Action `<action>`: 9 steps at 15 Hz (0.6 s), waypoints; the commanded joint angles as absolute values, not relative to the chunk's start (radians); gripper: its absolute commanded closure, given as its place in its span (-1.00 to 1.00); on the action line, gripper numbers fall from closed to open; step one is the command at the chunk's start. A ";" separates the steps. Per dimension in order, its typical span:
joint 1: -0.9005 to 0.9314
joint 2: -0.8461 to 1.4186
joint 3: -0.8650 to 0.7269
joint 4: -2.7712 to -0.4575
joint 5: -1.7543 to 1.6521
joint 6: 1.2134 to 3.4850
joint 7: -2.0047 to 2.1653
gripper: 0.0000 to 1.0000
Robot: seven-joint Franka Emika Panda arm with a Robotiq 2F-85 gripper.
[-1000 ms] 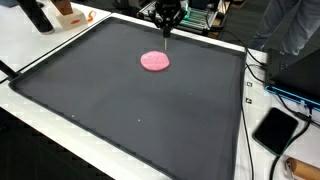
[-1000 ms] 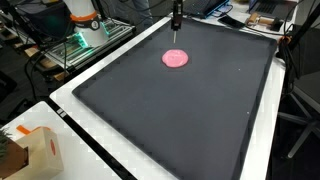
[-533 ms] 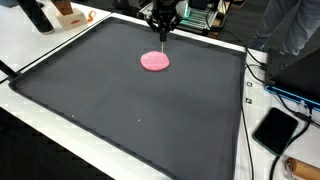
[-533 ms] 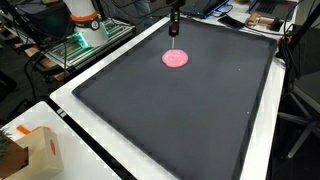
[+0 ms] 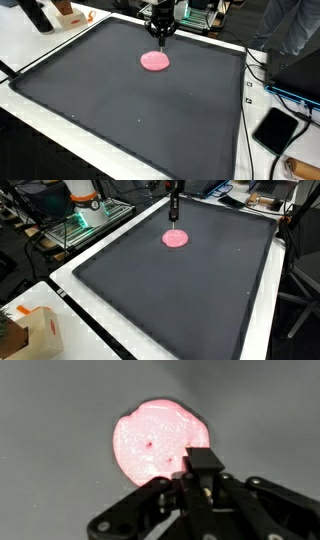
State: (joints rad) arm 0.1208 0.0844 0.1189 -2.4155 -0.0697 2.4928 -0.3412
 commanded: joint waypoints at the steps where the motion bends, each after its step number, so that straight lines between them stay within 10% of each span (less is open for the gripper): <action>1: 0.111 0.103 0.122 -2.432 -0.069 2.526 -0.347 0.94; 9: 0.109 0.131 0.126 -2.427 -0.067 2.531 -0.351 0.94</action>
